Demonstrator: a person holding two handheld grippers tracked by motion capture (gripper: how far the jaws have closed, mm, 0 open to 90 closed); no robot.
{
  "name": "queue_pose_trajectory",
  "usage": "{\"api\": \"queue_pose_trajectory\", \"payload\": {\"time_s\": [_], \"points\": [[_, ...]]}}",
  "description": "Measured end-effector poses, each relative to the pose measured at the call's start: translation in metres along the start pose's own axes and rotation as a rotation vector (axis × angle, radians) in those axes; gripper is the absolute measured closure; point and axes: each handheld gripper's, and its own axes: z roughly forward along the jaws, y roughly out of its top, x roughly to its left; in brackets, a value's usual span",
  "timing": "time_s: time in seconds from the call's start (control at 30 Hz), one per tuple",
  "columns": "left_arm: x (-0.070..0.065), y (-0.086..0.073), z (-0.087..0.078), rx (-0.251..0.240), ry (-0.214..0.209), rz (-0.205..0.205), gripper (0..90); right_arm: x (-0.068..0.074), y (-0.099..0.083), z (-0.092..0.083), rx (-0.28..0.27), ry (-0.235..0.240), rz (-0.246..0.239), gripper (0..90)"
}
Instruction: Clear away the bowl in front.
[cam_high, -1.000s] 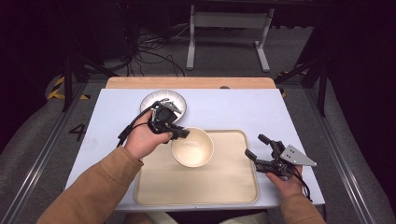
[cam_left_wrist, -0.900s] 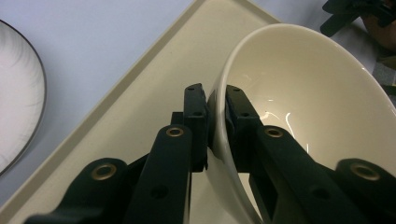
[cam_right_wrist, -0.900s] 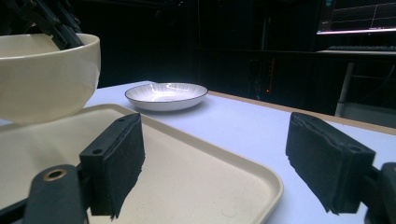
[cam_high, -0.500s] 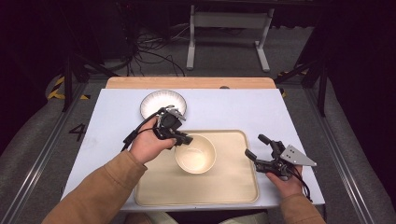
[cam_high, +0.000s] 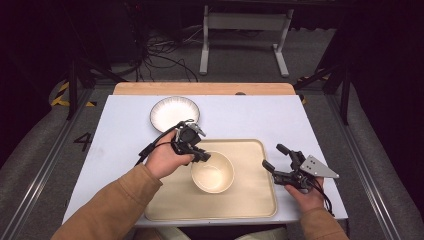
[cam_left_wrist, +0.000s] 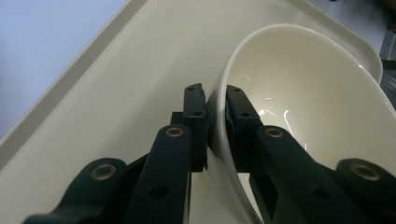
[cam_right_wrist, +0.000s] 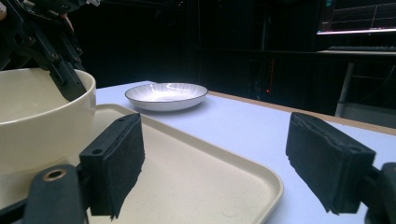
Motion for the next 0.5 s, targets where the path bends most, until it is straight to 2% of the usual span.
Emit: {"api": "queue_pose_trajectory", "payload": {"time_s": [0.2, 0.5], "points": [[0.002, -0.001, 0.006, 0.018, 0.019, 0.017, 81.5, 0.0, 0.0, 0.0, 0.0, -0.001, -0.001, 19.5], [0.003, -0.002, 0.012, 0.029, 0.02, 0.017, 81.4, 0.0, 0.0, 0.0, 0.0, -0.001, -0.001, 19.6]]}}
